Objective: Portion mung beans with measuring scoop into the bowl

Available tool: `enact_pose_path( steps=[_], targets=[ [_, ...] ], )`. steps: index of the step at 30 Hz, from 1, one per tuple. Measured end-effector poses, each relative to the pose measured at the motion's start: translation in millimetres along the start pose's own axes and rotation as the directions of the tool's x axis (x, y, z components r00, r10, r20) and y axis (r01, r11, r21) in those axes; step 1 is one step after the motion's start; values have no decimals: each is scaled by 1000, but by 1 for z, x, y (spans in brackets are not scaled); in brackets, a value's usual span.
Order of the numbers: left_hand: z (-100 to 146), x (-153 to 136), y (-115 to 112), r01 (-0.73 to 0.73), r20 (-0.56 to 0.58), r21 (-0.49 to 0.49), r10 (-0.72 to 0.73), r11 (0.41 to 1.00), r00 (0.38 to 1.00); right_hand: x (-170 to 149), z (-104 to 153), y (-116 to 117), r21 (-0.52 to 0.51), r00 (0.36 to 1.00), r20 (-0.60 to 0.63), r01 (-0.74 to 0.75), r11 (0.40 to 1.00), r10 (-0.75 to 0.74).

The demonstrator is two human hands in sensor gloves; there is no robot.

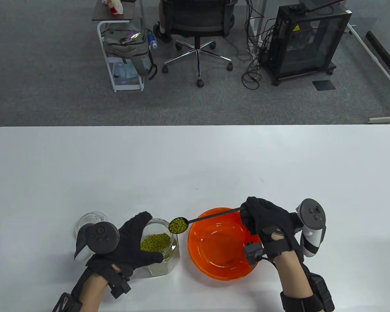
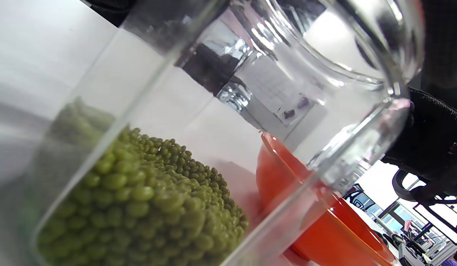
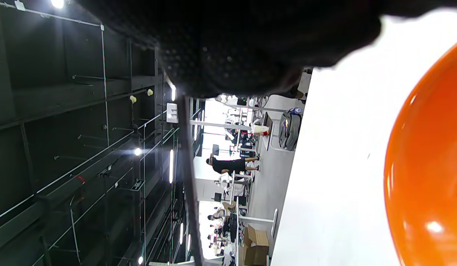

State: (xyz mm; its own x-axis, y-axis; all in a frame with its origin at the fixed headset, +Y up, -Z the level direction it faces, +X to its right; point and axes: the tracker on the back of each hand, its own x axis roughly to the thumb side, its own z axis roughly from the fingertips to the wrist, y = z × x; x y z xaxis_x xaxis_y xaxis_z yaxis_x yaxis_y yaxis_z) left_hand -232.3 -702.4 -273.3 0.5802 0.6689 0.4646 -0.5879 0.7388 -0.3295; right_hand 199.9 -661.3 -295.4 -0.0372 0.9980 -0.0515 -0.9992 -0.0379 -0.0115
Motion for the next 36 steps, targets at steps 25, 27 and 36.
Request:
enact_pose_path(
  steps=[25, 27, 36],
  targets=[
    [0, -1, 0, 3, -3, -5, -3, 1000, 1000, -43, -4, -63, -155, 995, -91, -61, 986, 47],
    [0, 0, 0, 4, -4, -5, -4, 1000, 1000, -45, -5, -63, -168, 992, -100, -97, 981, 80],
    [1, 0, 0, 7, -5, -8, -7, 1000, 1000, -45, -5, -59, -197, 967, -103, -248, 948, 232]
  ],
)
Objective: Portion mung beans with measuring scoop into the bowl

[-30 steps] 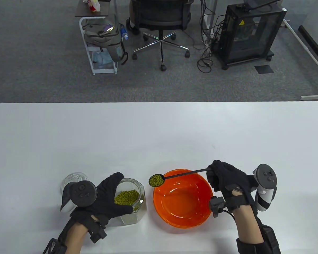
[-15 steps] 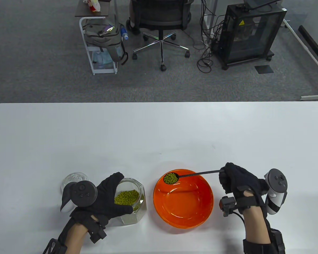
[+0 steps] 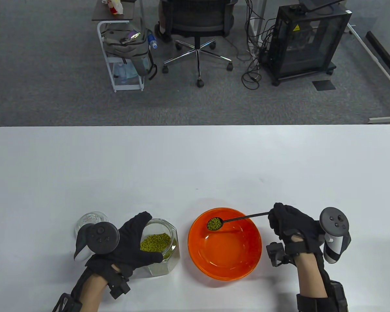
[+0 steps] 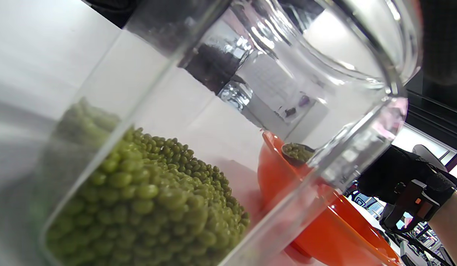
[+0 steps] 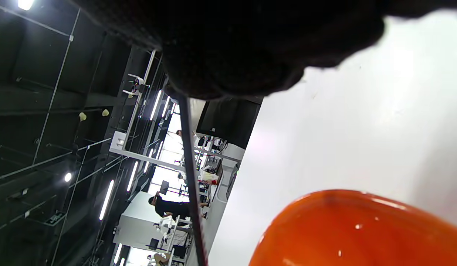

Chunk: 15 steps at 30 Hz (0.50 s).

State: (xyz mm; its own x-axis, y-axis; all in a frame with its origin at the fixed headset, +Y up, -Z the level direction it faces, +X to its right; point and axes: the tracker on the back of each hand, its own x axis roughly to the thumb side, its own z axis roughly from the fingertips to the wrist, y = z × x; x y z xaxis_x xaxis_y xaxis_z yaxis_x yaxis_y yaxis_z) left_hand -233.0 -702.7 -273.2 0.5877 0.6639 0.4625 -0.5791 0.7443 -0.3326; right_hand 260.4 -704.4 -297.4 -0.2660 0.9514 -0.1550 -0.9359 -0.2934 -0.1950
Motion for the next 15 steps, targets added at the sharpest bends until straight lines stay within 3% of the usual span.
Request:
enact_pose_path(
  steps=[8, 15],
  targets=[
    [0, 0, 0, -1, 0, 0, 1, 1000, 1000, 22, 14, 16, -59, 963, 178, -193, 980, 200],
    [0, 0, 0, 0, 0, 0, 0, 1000, 1000, 48, 37, 34, -149, 840, 387, -349, 925, 379]
  ],
)
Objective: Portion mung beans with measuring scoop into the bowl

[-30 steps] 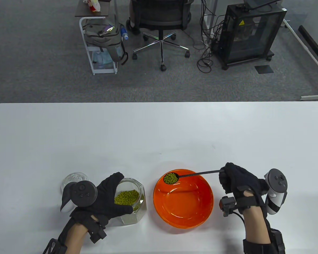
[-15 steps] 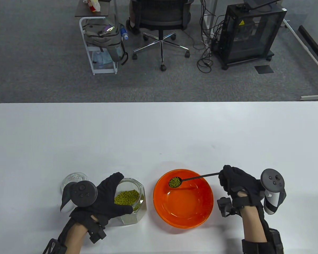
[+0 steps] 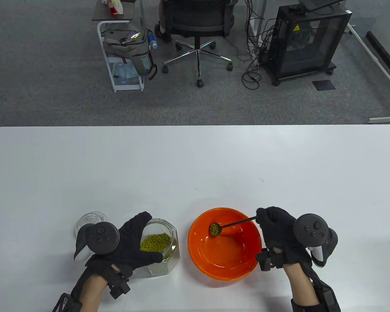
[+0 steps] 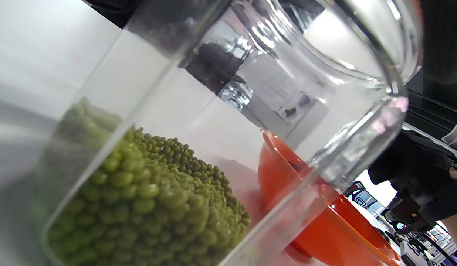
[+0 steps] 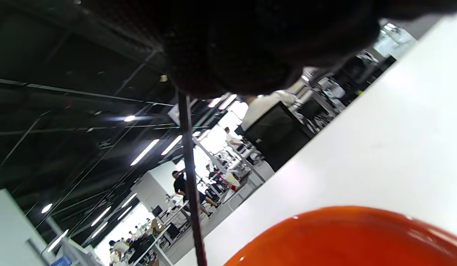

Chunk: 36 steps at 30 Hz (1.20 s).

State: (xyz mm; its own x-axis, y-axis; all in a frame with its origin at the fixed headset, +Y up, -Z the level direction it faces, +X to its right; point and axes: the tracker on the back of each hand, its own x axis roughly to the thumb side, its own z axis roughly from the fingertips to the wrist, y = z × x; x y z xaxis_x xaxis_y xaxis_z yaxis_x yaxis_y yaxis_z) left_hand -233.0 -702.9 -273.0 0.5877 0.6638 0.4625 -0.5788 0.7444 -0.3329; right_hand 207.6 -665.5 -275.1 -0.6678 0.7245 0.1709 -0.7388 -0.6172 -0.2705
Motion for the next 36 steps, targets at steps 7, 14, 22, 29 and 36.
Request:
enact_pose_path(
  steps=[7, 14, 22, 29, 36],
  targets=[
    [0, 0, 0, 0, 0, 0, 0, 1000, 1000, 28, 12, 3, -29, 969, 215, -118, 993, 122],
    [0, 0, 0, 3, -1, -1, -3, 1000, 1000, 50, 23, 4, -44, 884, 413, -221, 974, 219],
    [0, 0, 0, 5, -1, -2, -5, 1000, 1000, 76, 43, 6, -120, 710, 614, -347, 930, 345],
    [0, 0, 0, 10, -2, -3, -10, 1000, 1000, 98, 62, 10, -262, 515, 712, -436, 861, 477],
    [0, 0, 0, 11, -3, -3, -11, 1000, 1000, 101, 64, 4, -295, 520, 707, -398, 869, 478]
  ],
)
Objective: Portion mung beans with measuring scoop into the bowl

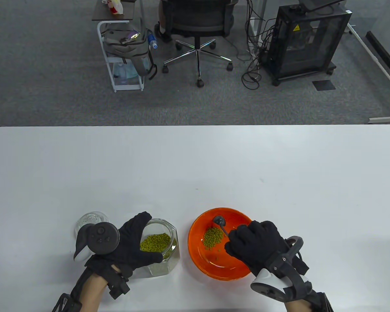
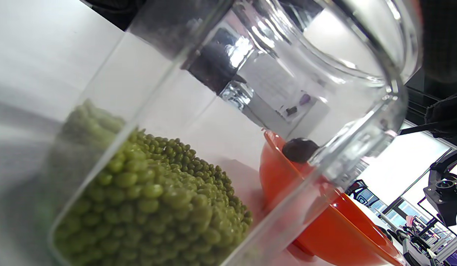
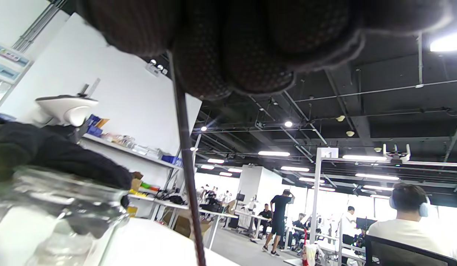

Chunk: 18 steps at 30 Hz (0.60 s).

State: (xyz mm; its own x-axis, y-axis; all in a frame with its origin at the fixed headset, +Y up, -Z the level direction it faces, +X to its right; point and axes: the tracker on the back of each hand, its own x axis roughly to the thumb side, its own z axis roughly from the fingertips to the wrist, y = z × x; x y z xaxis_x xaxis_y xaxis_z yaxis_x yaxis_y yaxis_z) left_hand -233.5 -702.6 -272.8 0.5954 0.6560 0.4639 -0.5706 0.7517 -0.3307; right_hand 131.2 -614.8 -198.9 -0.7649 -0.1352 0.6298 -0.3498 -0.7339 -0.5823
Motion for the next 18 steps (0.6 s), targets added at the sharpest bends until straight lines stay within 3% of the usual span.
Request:
enact_pose_path(
  steps=[7, 18],
  targets=[
    [0, 0, 0, -1, -1, 0, 1, 1000, 1000, -14, -1, -10, -85, 988, -121, 87, 993, -97],
    [0, 0, 0, 0, 0, -1, 0, 1000, 1000, -39, 6, -21, -215, 914, -382, 56, 975, -137]
  ],
)
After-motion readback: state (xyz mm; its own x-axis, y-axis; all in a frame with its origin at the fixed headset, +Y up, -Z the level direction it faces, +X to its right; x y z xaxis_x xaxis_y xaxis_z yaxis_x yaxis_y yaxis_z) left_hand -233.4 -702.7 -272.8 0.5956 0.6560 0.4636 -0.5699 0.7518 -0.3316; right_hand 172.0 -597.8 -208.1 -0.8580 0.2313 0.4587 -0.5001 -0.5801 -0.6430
